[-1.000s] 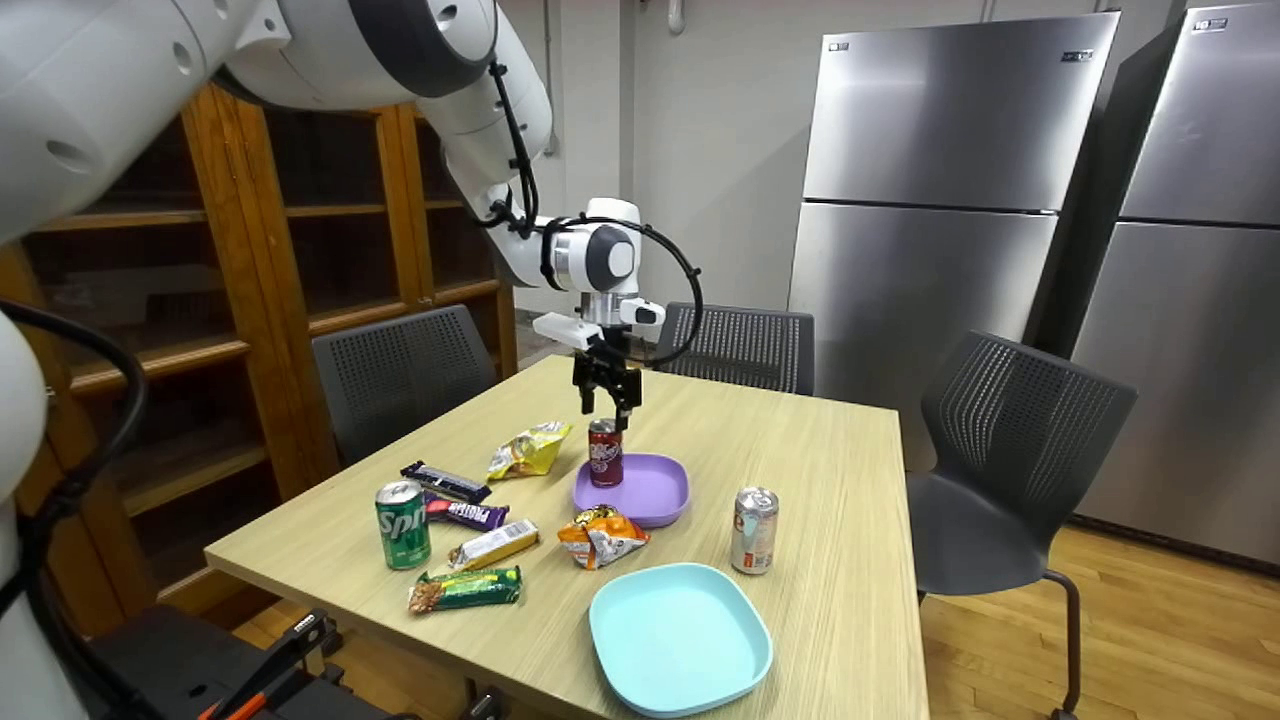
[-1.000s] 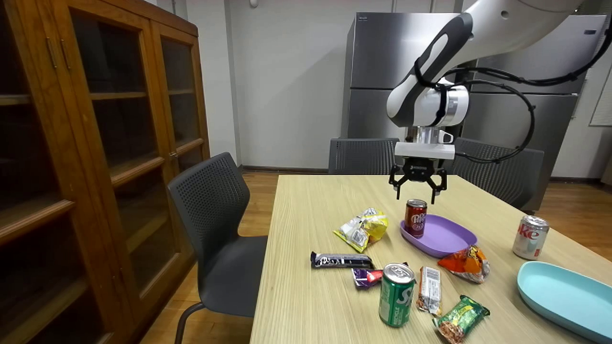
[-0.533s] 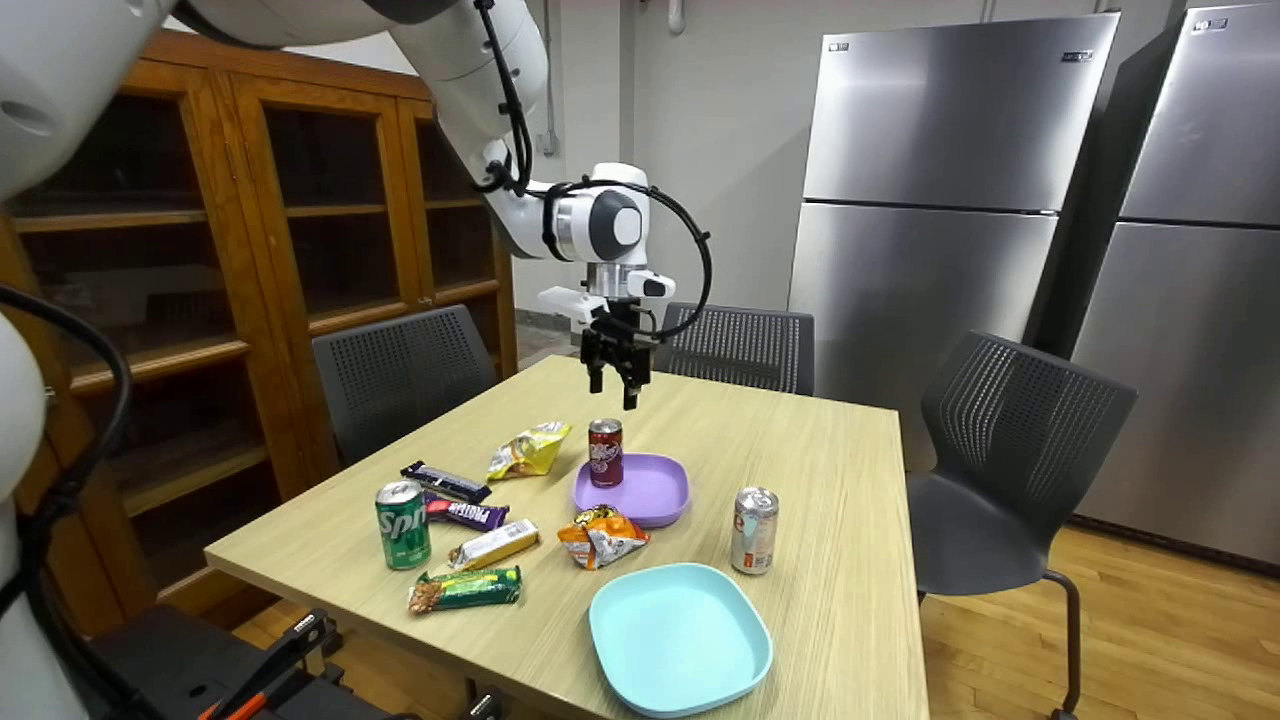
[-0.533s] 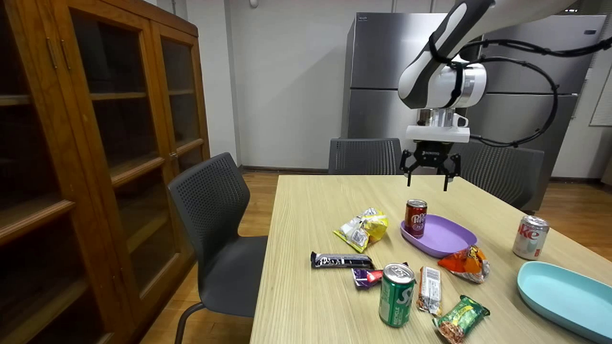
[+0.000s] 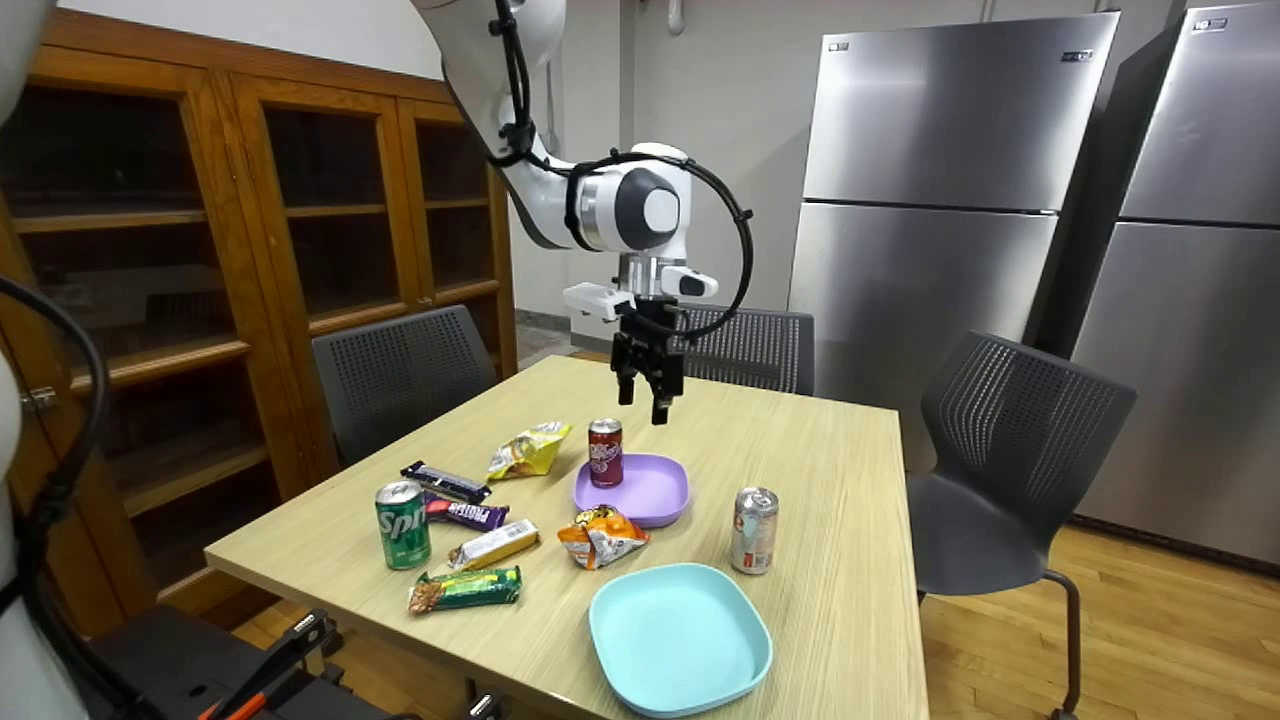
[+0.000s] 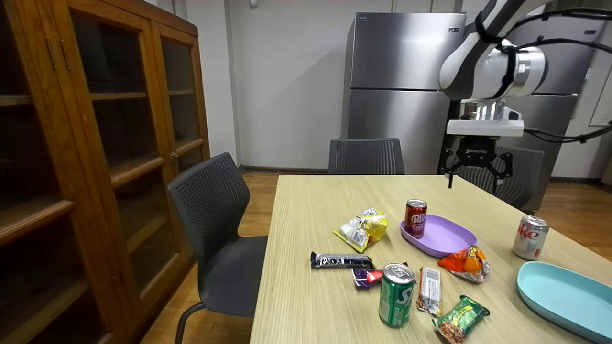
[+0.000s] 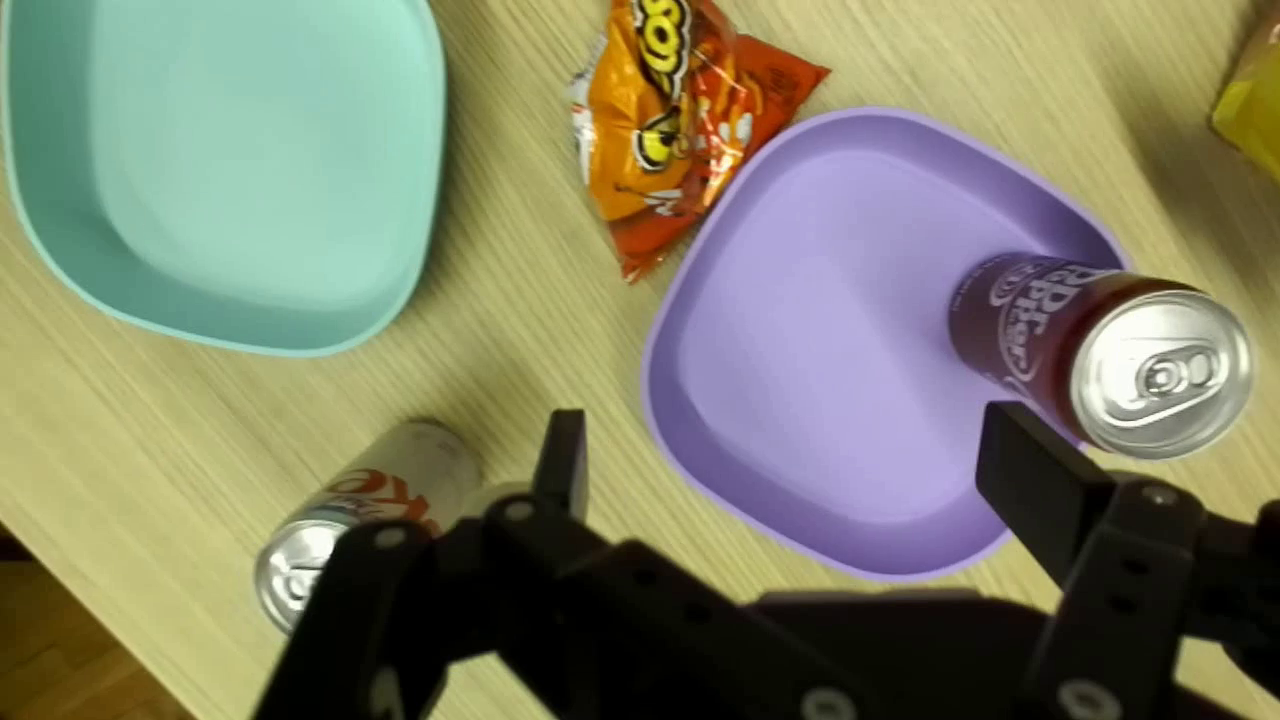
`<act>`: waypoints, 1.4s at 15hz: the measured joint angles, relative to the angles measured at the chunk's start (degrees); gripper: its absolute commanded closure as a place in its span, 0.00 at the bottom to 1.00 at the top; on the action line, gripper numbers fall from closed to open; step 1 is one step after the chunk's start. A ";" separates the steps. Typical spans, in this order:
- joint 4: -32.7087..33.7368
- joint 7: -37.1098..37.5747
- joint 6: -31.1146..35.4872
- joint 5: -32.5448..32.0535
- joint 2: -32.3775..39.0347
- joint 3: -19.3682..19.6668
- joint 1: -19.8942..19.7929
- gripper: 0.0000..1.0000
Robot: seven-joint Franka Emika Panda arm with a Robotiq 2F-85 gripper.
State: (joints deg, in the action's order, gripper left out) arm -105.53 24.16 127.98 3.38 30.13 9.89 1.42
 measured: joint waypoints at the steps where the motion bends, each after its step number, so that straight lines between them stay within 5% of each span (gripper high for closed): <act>1: -1.65 -0.07 0.32 -0.09 -1.08 0.49 -0.58 0.00; 21: -3.68 -0.08 5.46 -0.38 -1.44 2.35 -4.58 0.00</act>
State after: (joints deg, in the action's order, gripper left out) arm -109.21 24.08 133.45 3.00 28.69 12.24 -3.16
